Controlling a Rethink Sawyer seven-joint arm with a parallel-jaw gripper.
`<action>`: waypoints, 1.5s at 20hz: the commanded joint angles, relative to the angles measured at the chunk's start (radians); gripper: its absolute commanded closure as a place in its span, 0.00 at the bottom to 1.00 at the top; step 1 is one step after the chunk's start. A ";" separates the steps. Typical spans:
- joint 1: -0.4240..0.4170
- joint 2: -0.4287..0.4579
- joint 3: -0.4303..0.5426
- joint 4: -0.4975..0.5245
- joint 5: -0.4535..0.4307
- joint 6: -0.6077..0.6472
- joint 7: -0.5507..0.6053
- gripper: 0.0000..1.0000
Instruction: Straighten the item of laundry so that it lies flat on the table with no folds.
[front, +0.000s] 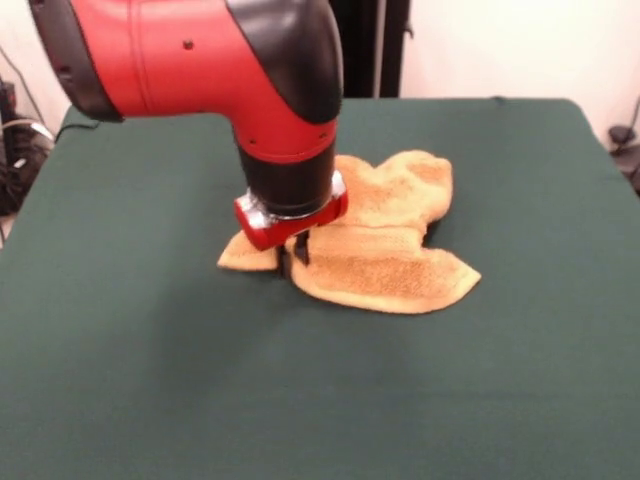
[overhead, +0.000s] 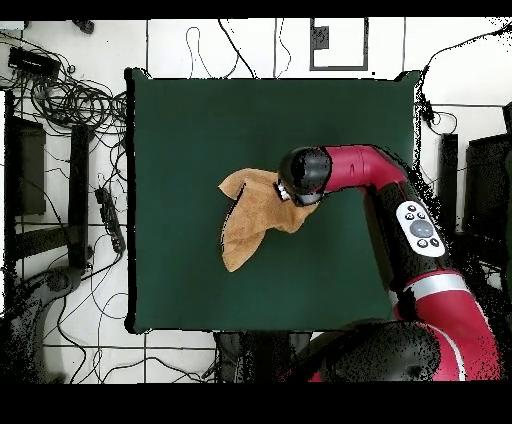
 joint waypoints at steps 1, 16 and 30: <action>-0.015 -0.017 0.147 -0.248 -0.037 -0.041 -0.347 1.00; -0.017 0.005 0.160 -0.253 -0.026 -0.031 -0.410 1.00; -0.034 -0.020 0.106 -0.172 -0.004 -0.108 -0.256 0.00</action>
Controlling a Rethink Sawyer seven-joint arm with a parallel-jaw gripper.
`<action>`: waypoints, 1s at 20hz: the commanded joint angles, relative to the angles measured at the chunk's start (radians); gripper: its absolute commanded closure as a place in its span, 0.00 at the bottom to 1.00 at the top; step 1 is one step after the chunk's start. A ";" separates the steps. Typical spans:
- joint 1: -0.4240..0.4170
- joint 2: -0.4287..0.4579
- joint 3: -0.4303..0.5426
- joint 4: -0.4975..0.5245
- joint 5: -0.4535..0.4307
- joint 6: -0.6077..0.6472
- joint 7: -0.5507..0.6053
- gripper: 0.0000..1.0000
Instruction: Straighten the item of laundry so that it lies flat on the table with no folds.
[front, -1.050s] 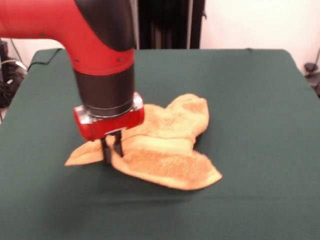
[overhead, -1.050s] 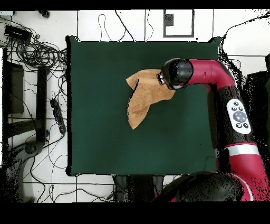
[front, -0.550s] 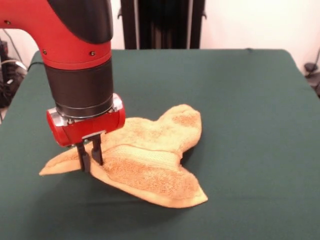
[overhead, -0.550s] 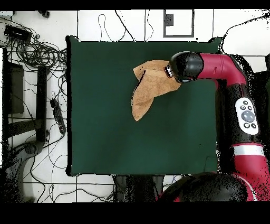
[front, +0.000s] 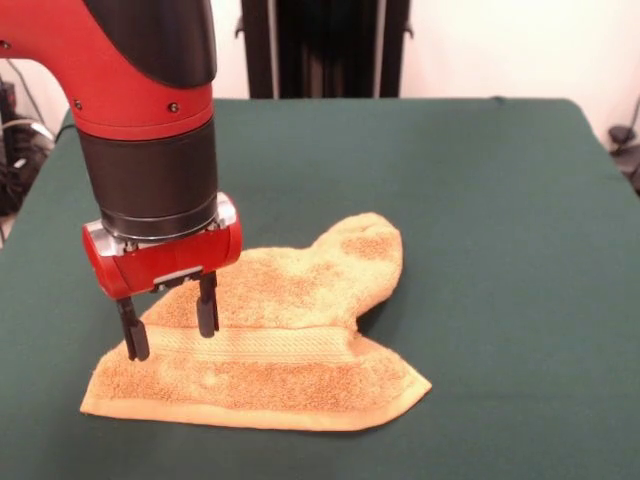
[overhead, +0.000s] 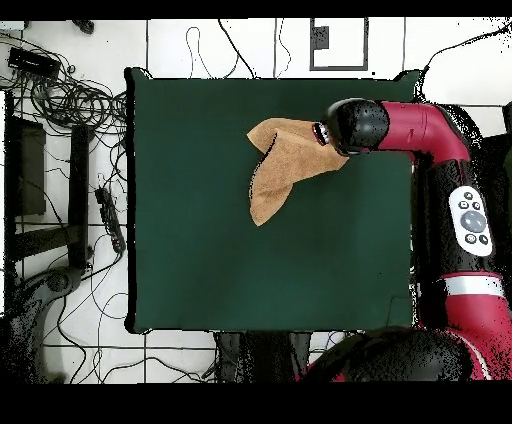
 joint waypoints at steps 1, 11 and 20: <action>0.023 -0.016 0.024 0.083 0.006 -0.064 -0.079 0.00; 0.019 -0.036 0.008 0.146 0.031 -0.088 -0.014 0.00; 0.026 -0.142 -0.094 0.372 0.061 -0.185 0.217 0.00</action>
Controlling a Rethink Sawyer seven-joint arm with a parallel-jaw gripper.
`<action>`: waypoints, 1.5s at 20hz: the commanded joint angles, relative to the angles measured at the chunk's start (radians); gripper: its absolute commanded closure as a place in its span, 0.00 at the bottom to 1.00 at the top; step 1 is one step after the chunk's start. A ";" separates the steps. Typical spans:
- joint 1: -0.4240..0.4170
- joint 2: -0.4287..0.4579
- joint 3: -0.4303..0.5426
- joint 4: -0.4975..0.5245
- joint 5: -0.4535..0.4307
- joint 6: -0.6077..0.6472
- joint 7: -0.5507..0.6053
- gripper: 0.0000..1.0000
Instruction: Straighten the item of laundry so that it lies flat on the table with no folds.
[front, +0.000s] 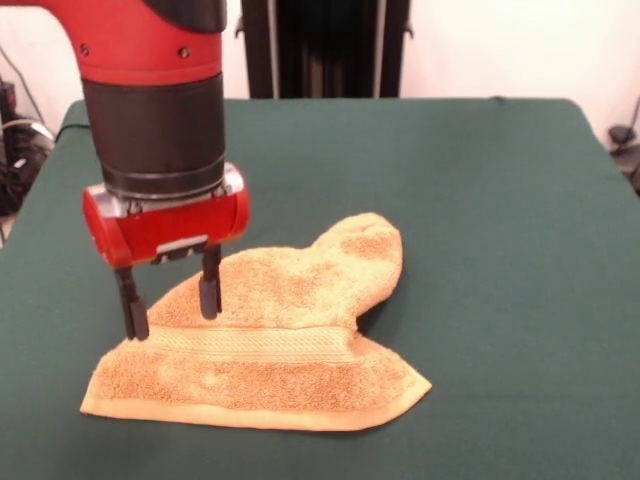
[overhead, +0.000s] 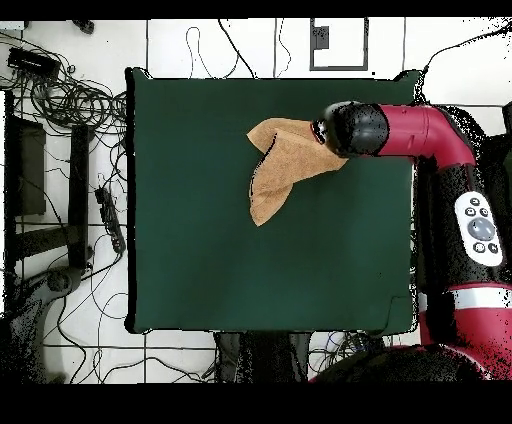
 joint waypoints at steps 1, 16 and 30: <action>0.030 -0.061 -0.079 0.279 0.042 -0.091 0.227 0.00; 0.044 0.007 -0.143 0.334 0.182 -0.164 0.272 0.00; 0.051 0.026 -0.194 0.404 0.283 -0.258 0.301 0.00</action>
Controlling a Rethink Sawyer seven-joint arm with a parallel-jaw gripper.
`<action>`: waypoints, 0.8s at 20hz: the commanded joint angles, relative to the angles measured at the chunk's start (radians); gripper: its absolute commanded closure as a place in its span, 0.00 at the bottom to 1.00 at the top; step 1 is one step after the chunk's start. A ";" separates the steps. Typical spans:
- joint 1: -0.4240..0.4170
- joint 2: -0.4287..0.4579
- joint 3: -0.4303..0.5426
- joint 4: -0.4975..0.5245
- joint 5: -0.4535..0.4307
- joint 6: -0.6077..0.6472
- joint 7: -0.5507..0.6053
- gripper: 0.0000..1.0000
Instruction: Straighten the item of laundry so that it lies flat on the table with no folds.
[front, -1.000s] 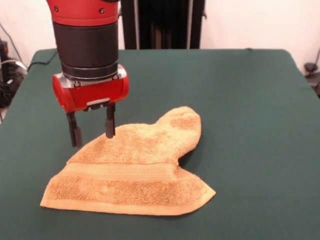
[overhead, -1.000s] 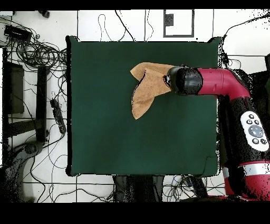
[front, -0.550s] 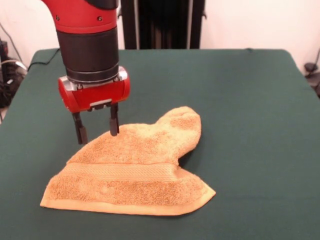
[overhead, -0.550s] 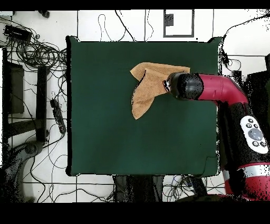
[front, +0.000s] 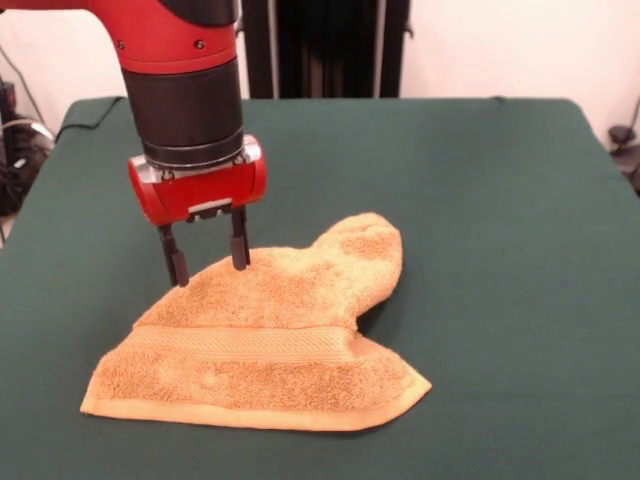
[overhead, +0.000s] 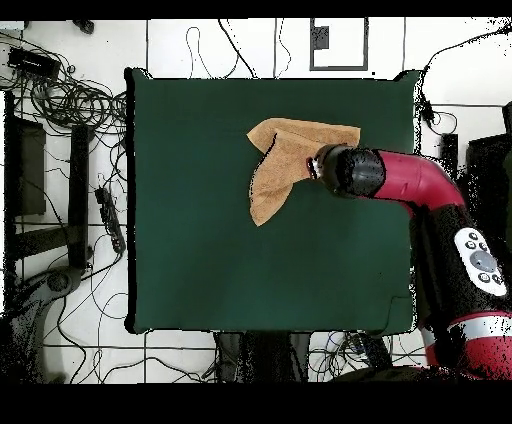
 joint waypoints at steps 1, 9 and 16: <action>0.046 0.072 -0.025 0.167 0.082 -0.082 0.297 0.00; 0.058 0.014 -0.042 0.231 0.155 -0.096 0.289 0.00; 0.078 -0.027 -0.055 0.338 0.219 -0.202 0.359 0.00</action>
